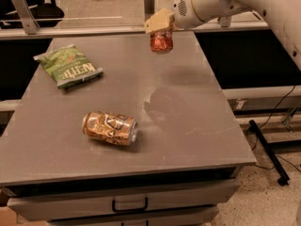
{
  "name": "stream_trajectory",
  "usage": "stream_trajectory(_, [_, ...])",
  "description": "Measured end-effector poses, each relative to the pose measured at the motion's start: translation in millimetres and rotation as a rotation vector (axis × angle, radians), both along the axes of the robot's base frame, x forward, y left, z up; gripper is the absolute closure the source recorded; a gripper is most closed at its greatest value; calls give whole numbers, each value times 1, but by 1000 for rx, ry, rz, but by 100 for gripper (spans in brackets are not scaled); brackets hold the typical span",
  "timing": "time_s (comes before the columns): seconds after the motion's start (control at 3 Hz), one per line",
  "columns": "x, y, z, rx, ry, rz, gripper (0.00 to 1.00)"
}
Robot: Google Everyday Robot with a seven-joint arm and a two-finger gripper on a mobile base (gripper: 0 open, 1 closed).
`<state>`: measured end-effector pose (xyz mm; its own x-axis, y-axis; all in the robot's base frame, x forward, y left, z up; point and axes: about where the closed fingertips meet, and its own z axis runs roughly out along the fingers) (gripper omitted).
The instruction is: Place coke can upright
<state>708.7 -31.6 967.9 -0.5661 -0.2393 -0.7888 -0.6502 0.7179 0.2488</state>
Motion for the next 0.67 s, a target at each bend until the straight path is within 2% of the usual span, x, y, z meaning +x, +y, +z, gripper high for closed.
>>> stream_trajectory(0.33, [5, 0, -7, 31, -39, 43, 100])
stream_trajectory(0.67, [18, -3, -12, 82, -117, 108, 100])
